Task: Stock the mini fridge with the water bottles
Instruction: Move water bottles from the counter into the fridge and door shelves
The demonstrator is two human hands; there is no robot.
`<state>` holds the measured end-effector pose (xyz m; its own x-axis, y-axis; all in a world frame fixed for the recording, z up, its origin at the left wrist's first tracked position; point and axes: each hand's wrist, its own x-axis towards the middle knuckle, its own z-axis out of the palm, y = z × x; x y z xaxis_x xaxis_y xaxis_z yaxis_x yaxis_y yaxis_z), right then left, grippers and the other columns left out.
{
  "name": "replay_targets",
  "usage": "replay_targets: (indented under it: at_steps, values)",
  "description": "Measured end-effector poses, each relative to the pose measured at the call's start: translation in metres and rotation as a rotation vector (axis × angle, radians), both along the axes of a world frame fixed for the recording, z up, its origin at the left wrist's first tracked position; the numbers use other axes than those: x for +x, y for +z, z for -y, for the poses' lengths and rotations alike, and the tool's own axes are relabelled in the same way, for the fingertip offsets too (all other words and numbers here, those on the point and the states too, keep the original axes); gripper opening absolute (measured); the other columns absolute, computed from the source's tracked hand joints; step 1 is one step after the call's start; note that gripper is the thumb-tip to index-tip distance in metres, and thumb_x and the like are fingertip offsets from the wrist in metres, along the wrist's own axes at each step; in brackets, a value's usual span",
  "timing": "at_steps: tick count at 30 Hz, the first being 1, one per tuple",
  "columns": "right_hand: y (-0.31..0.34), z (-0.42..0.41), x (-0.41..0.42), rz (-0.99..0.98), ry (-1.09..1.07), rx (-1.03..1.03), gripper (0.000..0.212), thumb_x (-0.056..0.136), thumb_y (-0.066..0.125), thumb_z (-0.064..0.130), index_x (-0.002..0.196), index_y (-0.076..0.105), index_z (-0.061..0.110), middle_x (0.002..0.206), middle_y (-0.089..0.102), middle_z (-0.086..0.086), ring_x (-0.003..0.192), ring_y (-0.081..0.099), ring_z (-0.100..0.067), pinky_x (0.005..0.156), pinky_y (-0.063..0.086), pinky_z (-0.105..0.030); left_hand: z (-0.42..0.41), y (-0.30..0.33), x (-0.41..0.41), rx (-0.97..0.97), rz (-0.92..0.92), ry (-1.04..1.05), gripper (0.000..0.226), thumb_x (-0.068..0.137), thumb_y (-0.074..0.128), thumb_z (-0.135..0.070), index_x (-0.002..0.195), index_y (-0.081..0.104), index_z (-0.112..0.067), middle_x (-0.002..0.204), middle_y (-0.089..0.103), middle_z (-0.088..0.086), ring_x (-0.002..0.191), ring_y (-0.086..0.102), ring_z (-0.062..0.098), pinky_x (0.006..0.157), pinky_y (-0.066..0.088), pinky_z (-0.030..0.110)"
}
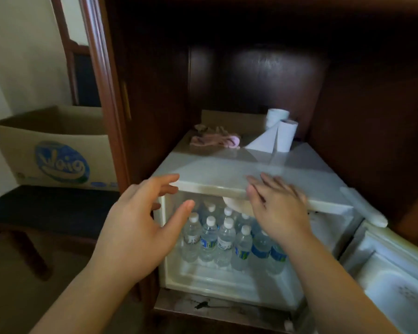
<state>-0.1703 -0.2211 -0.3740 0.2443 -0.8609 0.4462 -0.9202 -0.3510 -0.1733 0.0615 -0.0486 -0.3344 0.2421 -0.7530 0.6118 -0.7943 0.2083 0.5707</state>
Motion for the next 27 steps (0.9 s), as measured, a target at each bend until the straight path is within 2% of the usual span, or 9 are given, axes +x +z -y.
replay_targets:
  at_steps: [2, 5, 6, 9, 13, 15, 17, 22, 27]
  values:
    - [0.01, -0.015, -0.002, -0.014, 0.024, 0.124, 0.059, 0.102, 0.014, 0.06, 0.152, 0.043, 0.046, 0.163, 0.041, 0.007, 0.152, 0.032, -0.023, 0.122, 0.022, -0.049, -0.011, 0.051, -0.006, -0.048, -0.052, 0.016, 0.051, 0.087, 0.071, -0.05, 0.135, 0.058, -0.037, 0.116, 0.063, -0.026, 0.112, 0.061, 0.001, 0.089, 0.053, 0.022]
    - [0.049, -0.048, -0.005, 0.039, 0.044, 0.344, 0.065, 0.1, 0.007, 0.066, 0.155, 0.037, 0.046, 0.168, 0.029, 0.01, 0.157, 0.019, -0.019, 0.127, 0.011, -0.054, -0.017, 0.128, -0.016, -0.09, -0.043, 0.029, 0.05, 0.089, 0.074, -0.043, 0.135, 0.06, -0.03, 0.118, 0.064, -0.021, 0.114, 0.059, 0.004, 0.089, 0.057, 0.032]
    - [0.068, -0.063, -0.008, 0.107, 0.049, 0.328, 0.065, 0.101, 0.011, 0.067, 0.153, 0.042, 0.043, 0.165, 0.035, 0.01, 0.156, 0.024, -0.019, 0.126, 0.015, -0.055, -0.017, 0.154, -0.018, -0.09, -0.026, 0.028, 0.05, 0.09, 0.075, -0.042, 0.135, 0.06, -0.028, 0.119, 0.064, -0.018, 0.115, 0.059, 0.005, 0.089, 0.058, 0.035]
    - [0.152, -0.108, -0.02, 0.263, 0.059, 0.081, 0.055, 0.104, 0.034, 0.06, 0.143, 0.059, 0.031, 0.148, 0.058, 0.004, 0.14, 0.05, -0.023, 0.114, 0.04, -0.053, -0.017, 0.232, -0.019, -0.075, 0.047, 0.009, 0.051, 0.092, 0.074, -0.042, 0.137, 0.059, -0.024, 0.125, 0.06, -0.014, 0.117, 0.056, 0.012, 0.092, 0.056, 0.042]
    - [0.294, -0.144, -0.036, 0.324, 0.058, -0.035, 0.05, 0.1, 0.047, 0.05, 0.142, 0.059, 0.024, 0.139, 0.059, 0.006, 0.13, 0.049, -0.016, 0.109, 0.035, -0.029, -0.014, 0.332, -0.023, 0.03, 0.044, 0.006, 0.055, 0.09, 0.072, -0.04, 0.141, 0.056, -0.026, 0.129, 0.054, -0.016, 0.125, 0.049, 0.01, 0.1, 0.049, 0.036]
    - [0.359, -0.153, -0.044, 0.338, 0.068, -0.042, 0.049, 0.1, 0.05, 0.047, 0.143, 0.057, 0.026, 0.139, 0.058, 0.006, 0.131, 0.046, -0.015, 0.111, 0.039, -0.033, -0.011, 0.377, -0.025, 0.125, 0.053, 0.001, 0.059, 0.09, 0.071, -0.044, 0.144, 0.052, -0.029, 0.133, 0.053, -0.013, 0.128, 0.04, 0.005, 0.102, 0.04, 0.031]
    - [0.413, -0.155, -0.05, 0.352, 0.07, -0.025, 0.048, 0.1, 0.053, 0.045, 0.145, 0.053, 0.028, 0.139, 0.055, 0.006, 0.131, 0.046, -0.016, 0.108, 0.045, -0.041, -0.007, 0.416, -0.028, 0.213, 0.056, 0.021, 0.06, 0.091, 0.071, -0.046, 0.145, 0.05, -0.033, 0.141, 0.051, -0.008, 0.133, 0.037, 0.009, 0.104, 0.036, 0.031]
    - [0.505, -0.128, -0.063, 0.239, -0.019, 0.103, 0.061, 0.097, 0.058, 0.049, 0.151, 0.037, 0.033, 0.138, 0.05, 0.003, 0.123, 0.046, -0.016, 0.1, 0.052, -0.038, 0.012, 0.482, -0.035, 0.317, 0.072, -0.007, 0.059, 0.092, 0.068, -0.049, 0.146, 0.049, -0.033, 0.146, 0.051, -0.005, 0.137, 0.039, 0.018, 0.11, 0.039, 0.037]
    - [0.526, -0.082, -0.059, 0.185, -0.13, 0.277, 0.059, 0.097, 0.057, 0.054, 0.148, 0.039, 0.031, 0.131, 0.057, -0.003, 0.119, 0.054, -0.023, 0.098, 0.054, -0.041, 0.053, 0.508, -0.036, 0.348, 0.138, -0.059, 0.062, 0.092, 0.065, -0.054, 0.148, 0.046, -0.033, 0.145, 0.052, -0.004, 0.135, 0.042, 0.019, 0.11, 0.042, 0.039]
